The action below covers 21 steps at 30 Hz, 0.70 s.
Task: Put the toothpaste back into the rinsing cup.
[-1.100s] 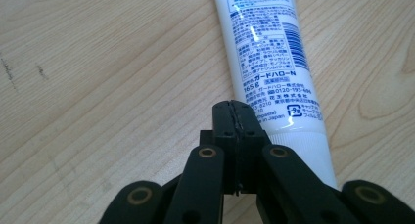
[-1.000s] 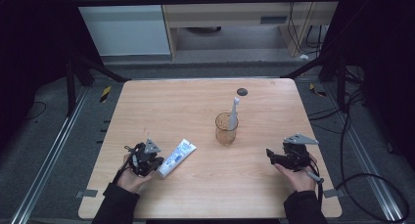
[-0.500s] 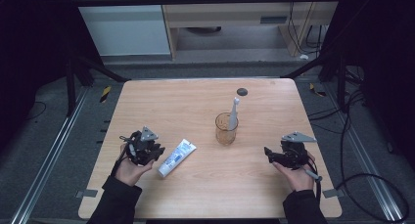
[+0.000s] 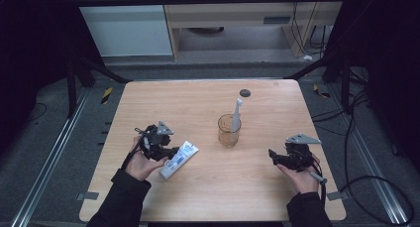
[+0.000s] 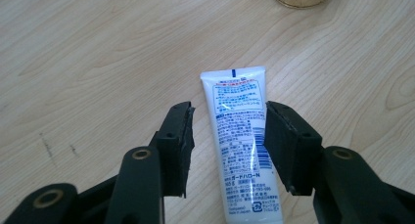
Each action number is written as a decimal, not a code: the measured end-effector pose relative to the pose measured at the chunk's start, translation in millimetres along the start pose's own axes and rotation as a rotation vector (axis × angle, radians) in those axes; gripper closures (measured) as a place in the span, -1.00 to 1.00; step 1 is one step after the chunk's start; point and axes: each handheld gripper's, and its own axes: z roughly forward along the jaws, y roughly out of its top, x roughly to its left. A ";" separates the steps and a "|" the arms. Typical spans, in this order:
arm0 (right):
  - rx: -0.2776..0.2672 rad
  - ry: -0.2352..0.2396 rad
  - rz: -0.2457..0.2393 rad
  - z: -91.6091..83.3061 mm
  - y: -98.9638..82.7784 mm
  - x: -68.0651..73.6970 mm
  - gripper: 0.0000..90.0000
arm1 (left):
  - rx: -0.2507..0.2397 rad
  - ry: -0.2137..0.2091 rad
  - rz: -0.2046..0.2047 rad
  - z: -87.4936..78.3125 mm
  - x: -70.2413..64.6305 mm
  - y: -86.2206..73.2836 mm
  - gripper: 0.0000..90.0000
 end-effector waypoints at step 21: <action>0.014 -0.004 0.002 2.5 -2.9 -2.5 -0.35 | 0.124 -0.025 -0.023 36.3 -0.7 0.7 -0.03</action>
